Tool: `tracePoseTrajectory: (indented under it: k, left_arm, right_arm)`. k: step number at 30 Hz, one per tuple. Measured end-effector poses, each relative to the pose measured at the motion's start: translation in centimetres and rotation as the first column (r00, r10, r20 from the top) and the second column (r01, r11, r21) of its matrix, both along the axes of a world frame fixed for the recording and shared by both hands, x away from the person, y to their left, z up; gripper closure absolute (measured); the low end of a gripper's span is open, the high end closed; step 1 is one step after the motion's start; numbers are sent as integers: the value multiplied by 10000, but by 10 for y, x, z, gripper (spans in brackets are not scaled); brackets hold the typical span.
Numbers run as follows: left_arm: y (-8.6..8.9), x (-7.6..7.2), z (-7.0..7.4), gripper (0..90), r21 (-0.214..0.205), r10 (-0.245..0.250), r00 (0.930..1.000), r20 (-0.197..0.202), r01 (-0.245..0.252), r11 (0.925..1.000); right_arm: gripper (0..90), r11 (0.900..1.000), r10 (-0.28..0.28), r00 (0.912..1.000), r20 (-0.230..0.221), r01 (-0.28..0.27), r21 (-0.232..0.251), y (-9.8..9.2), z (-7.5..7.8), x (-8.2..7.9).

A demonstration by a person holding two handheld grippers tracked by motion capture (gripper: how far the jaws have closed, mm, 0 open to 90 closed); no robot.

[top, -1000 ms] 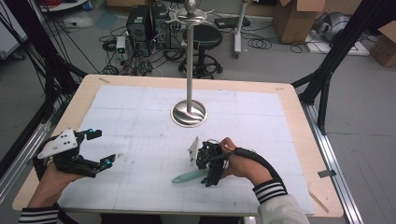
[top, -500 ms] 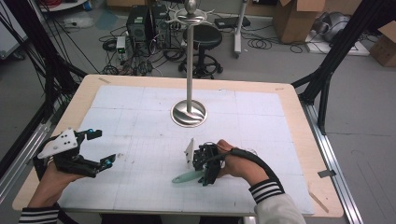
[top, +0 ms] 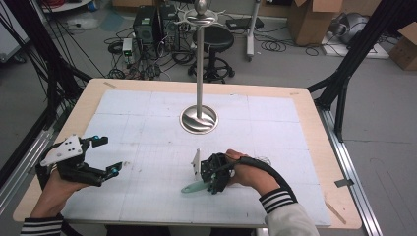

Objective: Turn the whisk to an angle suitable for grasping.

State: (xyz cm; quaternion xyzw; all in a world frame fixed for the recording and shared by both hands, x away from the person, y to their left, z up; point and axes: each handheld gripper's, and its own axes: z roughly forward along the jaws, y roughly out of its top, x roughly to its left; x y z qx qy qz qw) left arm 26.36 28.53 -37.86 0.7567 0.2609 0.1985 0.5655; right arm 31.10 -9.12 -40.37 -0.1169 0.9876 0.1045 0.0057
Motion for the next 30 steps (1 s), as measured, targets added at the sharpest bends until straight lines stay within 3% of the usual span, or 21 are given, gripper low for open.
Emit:
tracePoseTrajectory:
  k: [6,17,21,24,30]
  left_arm:
    - [0,0,0,17,-16,-7,10000,2,7,10000]
    - [0,0,0,17,-19,-16,10000,-12,16,10000]
    - [0,0,0,17,12,-26,10000,-1,26,10000]
    - [0,0,0,17,35,-15,10000,22,15,10000]
    - [1,1,-1,17,0,-26,10000,-16,26,10000]
  right_arm:
    - [631,9998,146,9998,94,-145,-142,3,1,1]
    - [678,9980,144,9998,109,-137,-612,5,-1,-1]
    - [679,9988,38,9999,149,-31,-490,4,1,0]
    - [680,9999,82,9997,227,-79,-135,1,6,1]
    - [681,9969,-465,9989,108,457,644,-13,25,5]
